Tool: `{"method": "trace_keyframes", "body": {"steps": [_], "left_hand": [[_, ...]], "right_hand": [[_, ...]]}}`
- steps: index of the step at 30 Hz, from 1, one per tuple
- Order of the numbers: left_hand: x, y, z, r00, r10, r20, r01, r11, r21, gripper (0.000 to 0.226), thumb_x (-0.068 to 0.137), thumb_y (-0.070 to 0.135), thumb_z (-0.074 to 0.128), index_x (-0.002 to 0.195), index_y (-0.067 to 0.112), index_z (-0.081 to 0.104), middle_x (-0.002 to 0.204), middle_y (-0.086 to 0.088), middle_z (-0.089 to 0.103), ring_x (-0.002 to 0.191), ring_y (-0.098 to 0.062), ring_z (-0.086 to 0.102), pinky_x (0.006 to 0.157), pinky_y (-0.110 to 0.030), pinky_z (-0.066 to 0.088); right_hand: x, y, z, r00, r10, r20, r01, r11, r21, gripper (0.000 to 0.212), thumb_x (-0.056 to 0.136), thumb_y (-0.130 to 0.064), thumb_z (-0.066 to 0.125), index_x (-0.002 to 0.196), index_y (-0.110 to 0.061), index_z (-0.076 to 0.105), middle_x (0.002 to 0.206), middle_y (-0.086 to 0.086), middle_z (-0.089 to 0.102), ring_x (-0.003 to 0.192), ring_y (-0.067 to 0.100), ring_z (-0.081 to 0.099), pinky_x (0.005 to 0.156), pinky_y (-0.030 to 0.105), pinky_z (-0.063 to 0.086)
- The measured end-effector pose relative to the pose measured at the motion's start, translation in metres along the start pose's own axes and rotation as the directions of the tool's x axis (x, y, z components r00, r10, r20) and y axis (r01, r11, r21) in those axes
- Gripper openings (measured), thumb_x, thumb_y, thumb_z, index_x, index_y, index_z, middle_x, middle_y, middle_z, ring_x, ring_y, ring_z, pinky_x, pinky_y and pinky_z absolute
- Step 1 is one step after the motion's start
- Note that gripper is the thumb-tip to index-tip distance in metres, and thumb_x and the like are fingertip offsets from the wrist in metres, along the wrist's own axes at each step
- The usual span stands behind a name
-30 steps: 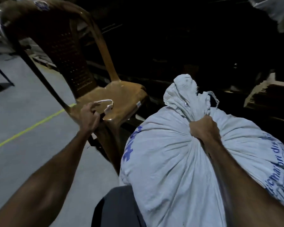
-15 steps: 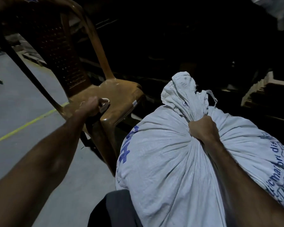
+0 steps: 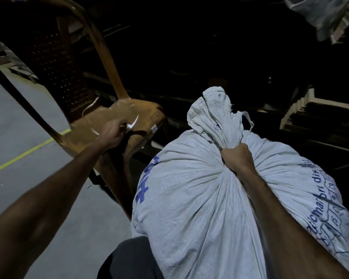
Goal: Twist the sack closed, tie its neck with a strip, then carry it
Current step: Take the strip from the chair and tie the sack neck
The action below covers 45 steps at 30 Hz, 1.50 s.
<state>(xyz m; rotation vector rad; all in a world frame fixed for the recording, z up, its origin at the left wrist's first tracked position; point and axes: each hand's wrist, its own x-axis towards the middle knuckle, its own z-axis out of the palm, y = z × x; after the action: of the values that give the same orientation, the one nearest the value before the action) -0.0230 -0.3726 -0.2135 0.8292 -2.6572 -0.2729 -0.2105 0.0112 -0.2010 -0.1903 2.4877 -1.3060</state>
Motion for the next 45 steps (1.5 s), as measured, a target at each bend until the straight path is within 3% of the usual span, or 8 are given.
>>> {"method": "trace_keyframes", "body": {"steps": [12,15,18,24,30,33,37,45], "left_hand": [[-0.06,0.186,0.003,0.996,0.005,-0.092,-0.049,0.877,-0.478,0.02,0.104,0.015,0.063,0.086,0.012,0.072,0.061,0.014,0.065,0.046,0.009,0.055,0.05,-0.015,0.039],[-0.074,0.214,0.023,1.0,-0.024,0.005,0.023,0.866,-0.5,0.023,0.095,0.01,0.057,0.088,0.017,0.078,0.069,0.013,0.071,0.066,0.009,0.068,0.061,-0.018,0.053],[-0.081,0.246,0.027,0.993,-0.116,-0.031,0.083,0.847,-0.526,0.019,0.09,0.016,0.066,0.097,0.016,0.084,0.093,-0.005,0.083,0.098,-0.018,0.077,0.078,-0.025,0.055],[-0.073,0.313,0.03,0.975,-0.201,0.099,0.219,0.762,-0.609,0.006,0.074,0.017,0.084,0.072,0.014,0.079,0.071,0.0,0.078,0.074,-0.017,0.078,0.071,-0.032,0.064],[-0.06,0.358,0.042,0.93,-0.305,0.206,0.364,0.681,-0.635,0.021,0.08,0.014,0.075,0.098,0.005,0.069,0.104,-0.011,0.072,0.098,-0.025,0.068,0.077,-0.032,0.053],[-0.059,0.361,0.047,0.919,-0.259,0.298,0.395,0.605,-0.692,0.021,0.088,0.009,0.072,0.108,0.006,0.072,0.104,-0.01,0.067,0.096,-0.022,0.064,0.082,-0.031,0.053],[-0.051,0.348,0.059,0.927,-0.181,0.33,0.371,0.588,-0.718,0.018,0.069,0.004,0.062,0.058,0.015,0.071,0.068,-0.011,0.069,0.073,-0.029,0.069,0.069,-0.033,0.059],[-0.062,0.365,0.049,0.931,-0.16,0.328,0.363,0.494,-0.79,0.03,0.085,-0.021,0.051,0.088,0.003,0.069,0.073,-0.003,0.067,0.069,-0.018,0.065,0.053,-0.017,0.053]], "right_hand": [[0.014,0.03,-0.005,0.999,0.02,-0.031,-0.003,0.883,0.47,0.041,0.064,-0.043,0.082,0.093,-0.017,0.068,0.089,0.004,0.075,0.095,0.034,0.071,0.091,0.05,0.06],[0.004,0.032,-0.017,0.997,0.027,-0.077,0.019,0.841,0.541,0.042,0.068,-0.051,0.083,0.077,-0.011,0.072,0.056,0.0,0.073,0.08,0.034,0.071,0.088,0.057,0.061],[-0.004,0.03,-0.023,0.997,0.054,-0.048,-0.014,0.803,0.596,0.032,0.089,-0.033,0.082,0.067,-0.012,0.071,0.045,-0.005,0.066,0.064,0.014,0.069,0.076,0.028,0.055],[-0.008,0.037,-0.028,0.997,0.051,0.054,-0.074,0.772,0.631,0.041,0.096,-0.033,0.077,0.064,-0.007,0.073,0.054,-0.004,0.07,0.051,0.005,0.065,0.067,0.031,0.052],[-0.023,0.022,-0.032,0.999,0.012,-0.043,0.012,0.847,0.531,0.065,0.077,-0.053,0.077,0.122,-0.006,0.076,0.117,0.005,0.078,0.113,0.027,0.072,0.103,0.044,0.056],[-0.027,0.018,-0.033,0.997,0.027,-0.076,0.012,0.882,0.471,0.063,0.082,-0.051,0.076,0.125,-0.006,0.072,0.12,0.005,0.075,0.114,0.029,0.069,0.1,0.043,0.054],[-0.026,0.02,-0.034,0.995,0.021,-0.1,0.026,0.892,0.451,0.057,0.087,-0.047,0.077,0.127,-0.007,0.07,0.127,0.016,0.074,0.12,0.037,0.068,0.091,0.037,0.05],[-0.035,0.025,-0.036,0.994,0.009,-0.105,0.041,0.885,0.464,0.051,0.085,-0.044,0.078,0.123,-0.011,0.073,0.113,0.005,0.077,0.108,0.033,0.068,0.087,0.036,0.049]]}}
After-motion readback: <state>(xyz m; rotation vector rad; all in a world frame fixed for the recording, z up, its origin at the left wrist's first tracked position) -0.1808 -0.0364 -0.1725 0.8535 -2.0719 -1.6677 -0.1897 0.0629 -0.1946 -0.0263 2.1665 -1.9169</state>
